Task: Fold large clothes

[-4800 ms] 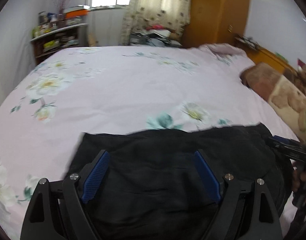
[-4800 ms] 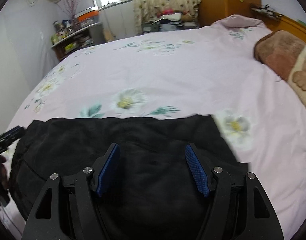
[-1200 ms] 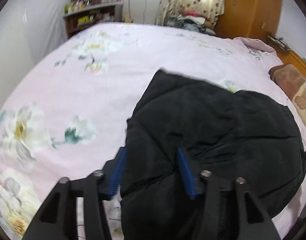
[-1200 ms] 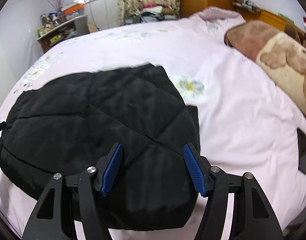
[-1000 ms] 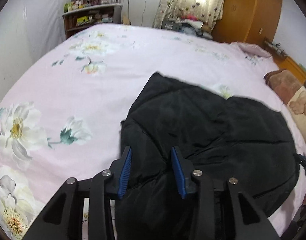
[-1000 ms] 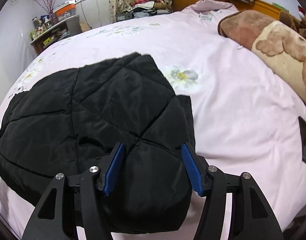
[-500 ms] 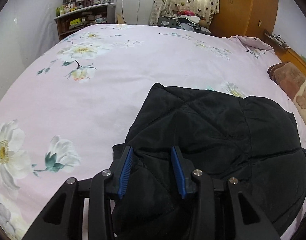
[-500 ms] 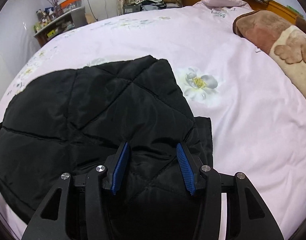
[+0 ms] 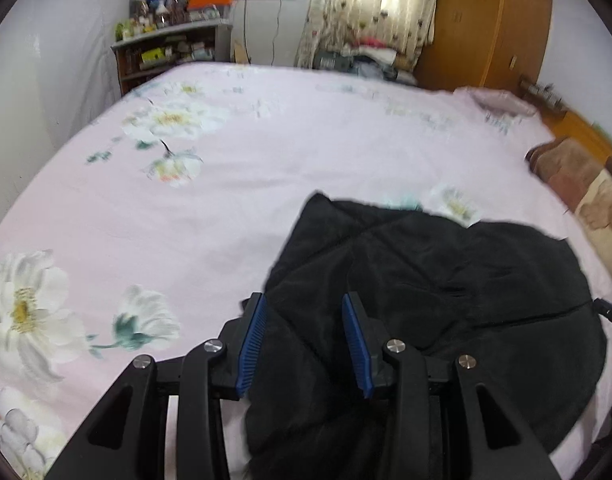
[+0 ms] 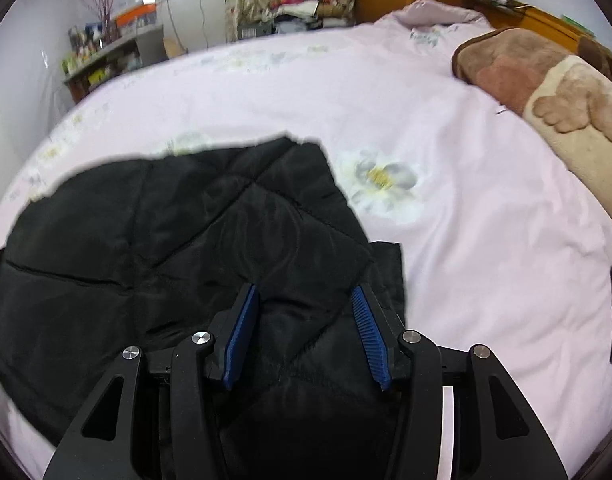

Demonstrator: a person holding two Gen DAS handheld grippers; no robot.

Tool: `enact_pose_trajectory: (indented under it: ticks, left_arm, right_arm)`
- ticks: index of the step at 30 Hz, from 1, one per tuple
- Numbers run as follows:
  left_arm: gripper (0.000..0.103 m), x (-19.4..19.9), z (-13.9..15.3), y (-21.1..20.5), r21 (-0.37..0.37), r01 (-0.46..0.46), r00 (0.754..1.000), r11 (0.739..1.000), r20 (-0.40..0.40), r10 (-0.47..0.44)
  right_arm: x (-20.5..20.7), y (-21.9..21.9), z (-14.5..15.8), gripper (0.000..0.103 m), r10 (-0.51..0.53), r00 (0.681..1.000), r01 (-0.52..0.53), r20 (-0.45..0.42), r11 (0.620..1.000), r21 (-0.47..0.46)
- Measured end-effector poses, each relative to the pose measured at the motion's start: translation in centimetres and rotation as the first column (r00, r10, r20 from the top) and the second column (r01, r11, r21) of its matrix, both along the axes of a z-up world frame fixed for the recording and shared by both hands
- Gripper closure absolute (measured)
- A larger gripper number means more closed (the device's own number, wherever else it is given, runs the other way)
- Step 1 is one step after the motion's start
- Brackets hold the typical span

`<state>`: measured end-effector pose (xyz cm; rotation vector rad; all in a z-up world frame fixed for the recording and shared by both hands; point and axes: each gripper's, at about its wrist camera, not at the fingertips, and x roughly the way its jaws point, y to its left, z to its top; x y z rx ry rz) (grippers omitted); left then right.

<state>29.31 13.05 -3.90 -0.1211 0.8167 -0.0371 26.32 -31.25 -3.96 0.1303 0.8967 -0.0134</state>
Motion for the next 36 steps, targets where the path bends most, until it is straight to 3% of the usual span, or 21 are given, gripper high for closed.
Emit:
enact_pose_trajectory:
  ticks: [3,7,10,16,18,21,24,30,36]
  left_arm:
    - [0.05,-2.0,-0.1,1.8,-0.058,-0.03,0.999,0.998,0.012,0.031]
    - [0.049,-2.2,-3.8,3.2,-0.113,-0.052,0.995,0.992,-0.092,0.042]
    - [0.047,-2.1,-5.2,3.2,-0.169,-0.058,0.994,0.984,-0.106,0.04]
    - [0.044,-0.2,-6.5,2.0,-0.179,-0.035,0.992,0.983,-0.127,0.012]
    - [0.037,0.3,-6.9,2.0,-0.193,-0.033,0.991,0.981,-0.132,0.008]
    - [0.029,0.9,-8.1,2.8,-0.279,-0.051,0.987,0.959,-0.164,0.005]
    - [0.028,0.6,-8.8,3.5,-0.343,-0.068,0.985,0.937,-0.174,0.007]
    - [0.028,-1.4,-9.6,3.2,-0.373,-0.046,0.984,0.927,-0.175,-0.022]
    - [0.022,0.8,-9.7,1.9,-0.335,-0.02,0.982,0.942,-0.183,-0.044]
  right_arm:
    - [-2.0,-1.4,0.5,0.046,-0.002,1.0,0.0,0.021,0.998,0.06]
    - [-2.8,-2.5,-2.4,0.043,-0.006,0.998,0.012,-0.065,0.996,0.086]
    - [-2.5,-3.4,-3.6,0.041,-0.031,0.996,0.045,-0.087,0.986,0.162]
    - [-0.7,-3.6,-5.0,0.038,-0.024,0.994,0.04,-0.109,0.987,0.154]
    - [-0.3,-4.0,-5.5,0.035,-0.026,0.993,0.045,-0.114,0.984,0.171]
    - [0.1,-4.5,-6.3,0.032,-0.024,0.992,0.051,-0.128,0.976,0.21]
    - [-0.1,-5.3,-7.0,0.031,-0.033,0.988,0.073,-0.149,0.959,0.274]
    - [-1.6,-5.8,-7.6,0.031,0.005,0.984,0.061,-0.18,0.933,0.355]
    - [0.3,-5.5,-8.7,0.031,0.047,0.981,0.03,-0.187,0.92,0.391]
